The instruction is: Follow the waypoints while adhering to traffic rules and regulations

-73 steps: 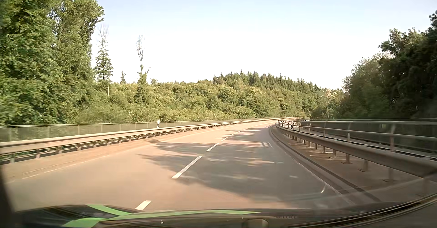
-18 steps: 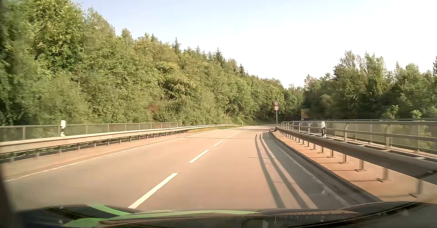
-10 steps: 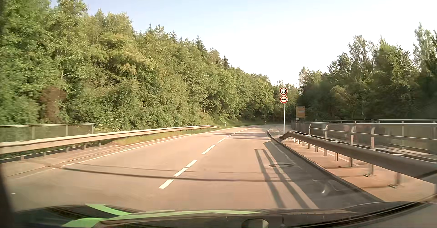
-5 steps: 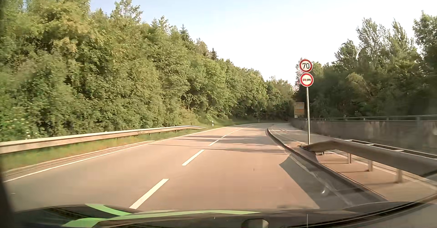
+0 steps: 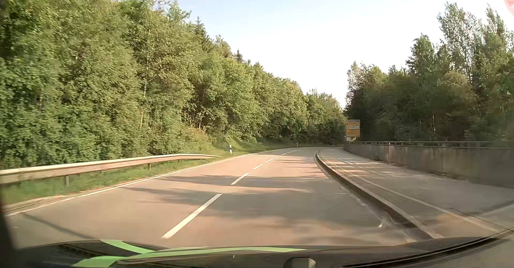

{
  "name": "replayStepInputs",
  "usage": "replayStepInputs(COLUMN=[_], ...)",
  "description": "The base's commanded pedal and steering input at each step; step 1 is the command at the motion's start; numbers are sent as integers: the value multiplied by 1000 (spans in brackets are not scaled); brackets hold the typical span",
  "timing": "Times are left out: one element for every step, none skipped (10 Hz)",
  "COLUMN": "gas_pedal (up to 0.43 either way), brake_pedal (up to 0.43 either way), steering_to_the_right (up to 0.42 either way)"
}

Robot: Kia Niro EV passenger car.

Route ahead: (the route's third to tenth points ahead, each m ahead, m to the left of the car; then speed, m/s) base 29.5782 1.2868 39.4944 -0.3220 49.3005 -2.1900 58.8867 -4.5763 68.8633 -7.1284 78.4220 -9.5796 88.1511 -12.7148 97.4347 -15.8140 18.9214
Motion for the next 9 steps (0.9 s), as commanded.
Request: replayStepInputs(gas_pedal=[138,138,138,150,150,150,150,150,150], brake_pedal=[0,0,0,0,0,0,0,0,0], steering_to_the_right=[17,17,17,21,24,24,24,23,22])
